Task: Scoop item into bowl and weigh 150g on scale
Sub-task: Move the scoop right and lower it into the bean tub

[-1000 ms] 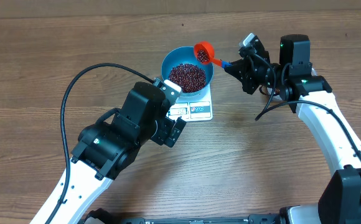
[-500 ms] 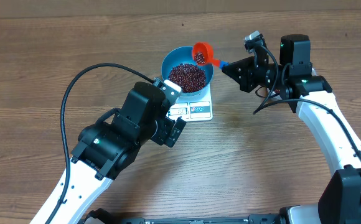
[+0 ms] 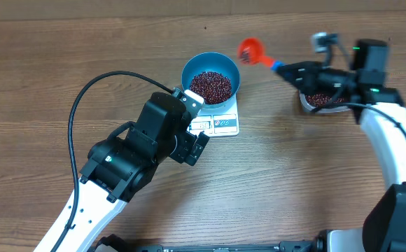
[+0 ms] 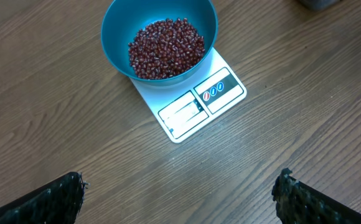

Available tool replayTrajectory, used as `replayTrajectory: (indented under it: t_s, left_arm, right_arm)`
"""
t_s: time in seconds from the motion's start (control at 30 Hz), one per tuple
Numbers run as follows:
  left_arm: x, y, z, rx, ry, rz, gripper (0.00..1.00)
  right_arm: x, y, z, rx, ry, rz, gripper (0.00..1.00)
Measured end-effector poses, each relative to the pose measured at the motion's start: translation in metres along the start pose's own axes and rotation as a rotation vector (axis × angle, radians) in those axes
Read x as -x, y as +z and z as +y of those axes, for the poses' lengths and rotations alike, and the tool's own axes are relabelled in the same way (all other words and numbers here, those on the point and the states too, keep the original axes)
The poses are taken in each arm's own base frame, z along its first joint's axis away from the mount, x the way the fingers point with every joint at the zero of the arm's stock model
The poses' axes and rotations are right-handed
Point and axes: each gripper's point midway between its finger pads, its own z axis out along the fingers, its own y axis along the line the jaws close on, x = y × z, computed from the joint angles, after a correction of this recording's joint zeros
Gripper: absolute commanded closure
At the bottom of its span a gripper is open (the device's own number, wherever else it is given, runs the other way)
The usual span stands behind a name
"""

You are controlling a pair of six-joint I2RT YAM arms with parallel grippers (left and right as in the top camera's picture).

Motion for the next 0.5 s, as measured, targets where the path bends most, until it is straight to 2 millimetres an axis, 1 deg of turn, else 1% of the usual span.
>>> replayTrajectory:
  t_s: [0.03,0.1,0.17,0.33,0.5]
  left_arm:
    - [0.0,0.0,0.0,0.0,0.0,0.0,0.01]
    - [0.0,0.0,0.0,0.0,0.0,0.0,0.0]
    - [0.0,0.0,0.0,0.0,0.0,0.0,0.0]
    - [0.0,0.0,0.0,0.0,0.0,0.0,0.0]
    - [0.0,0.0,0.0,0.0,0.0,0.0,0.0]
  right_arm:
    - [0.004,-0.009,-0.007,-0.009,0.014,-0.02,0.96]
    - [0.014,-0.037,-0.027,-0.043,0.056,-0.079,0.96]
    - [0.019,-0.057,-0.04,-0.07,0.083,-0.116,0.96]
    - [0.02,-0.104,-0.071,-0.15,0.123,-0.188,0.96]
    - [0.014,-0.124,-0.086,-0.206,0.113,-0.204,0.96]
